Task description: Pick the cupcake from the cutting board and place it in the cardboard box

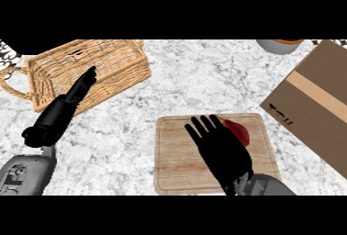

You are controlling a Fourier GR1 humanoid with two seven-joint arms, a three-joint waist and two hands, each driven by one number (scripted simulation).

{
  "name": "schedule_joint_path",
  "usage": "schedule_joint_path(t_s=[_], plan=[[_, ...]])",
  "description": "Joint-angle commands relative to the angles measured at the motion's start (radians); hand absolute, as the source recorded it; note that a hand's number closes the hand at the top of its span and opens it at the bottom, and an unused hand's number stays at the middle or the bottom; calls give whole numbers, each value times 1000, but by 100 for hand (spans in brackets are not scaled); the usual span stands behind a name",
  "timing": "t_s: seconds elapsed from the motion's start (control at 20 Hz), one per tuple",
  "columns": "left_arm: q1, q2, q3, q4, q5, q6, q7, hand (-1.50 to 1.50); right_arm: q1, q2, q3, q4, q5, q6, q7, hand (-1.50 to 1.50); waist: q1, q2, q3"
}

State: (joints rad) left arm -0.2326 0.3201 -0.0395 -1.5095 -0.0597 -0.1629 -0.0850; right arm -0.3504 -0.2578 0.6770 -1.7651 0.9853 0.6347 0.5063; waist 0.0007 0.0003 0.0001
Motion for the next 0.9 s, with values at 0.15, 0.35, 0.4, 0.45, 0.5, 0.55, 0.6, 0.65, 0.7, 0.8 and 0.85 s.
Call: schedule_joint_path(t_s=[0.15,0.35,0.4,0.45,0.5,0.55,0.6,0.65,0.7,0.8,0.85], plan=[[13,-33,7,-70,-25,-18,58,0,-28,78,-51,163,49,-31,-110,-150,4,0,0],[18,-51,15,-98,-30,-28,75,0,11,107,-29,209,126,-93,-124,-150,4,-1,0],[17,-49,30,-29,-51,-36,17,0,63,34,-58,123,129,-64,-155,-150,-1,-1,0],[22,-53,28,-7,-49,-41,-18,0,24,120,-26,167,163,-64,-83,-150,0,0,0],[49,-88,-2,-105,-63,-8,59,0,87,70,-25,136,170,-91,-114,-150,0,-1,0],[24,-82,8,-81,-84,-2,47,0,73,70,-34,149,180,-64,-118,-150,0,-1,0],[52,-52,28,-75,-52,-50,25,0,64,73,-29,261,214,-188,-160,-150,3,0,0],[-14,-41,72,46,-53,-59,-25,0,69,82,-44,147,197,-57,-125,-150,-3,0,0],[25,-58,48,-2,-75,-49,-35,0,60,70,-88,200,202,-109,-169,-150,0,0,0],[12,-96,39,57,-97,-19,-63,0,49,71,-115,205,192,-88,-198,-150,-1,0,0],[-20,-64,66,31,-70,-57,-6,0,46,53,-148,213,175,-83,-239,-150,-1,0,0]])
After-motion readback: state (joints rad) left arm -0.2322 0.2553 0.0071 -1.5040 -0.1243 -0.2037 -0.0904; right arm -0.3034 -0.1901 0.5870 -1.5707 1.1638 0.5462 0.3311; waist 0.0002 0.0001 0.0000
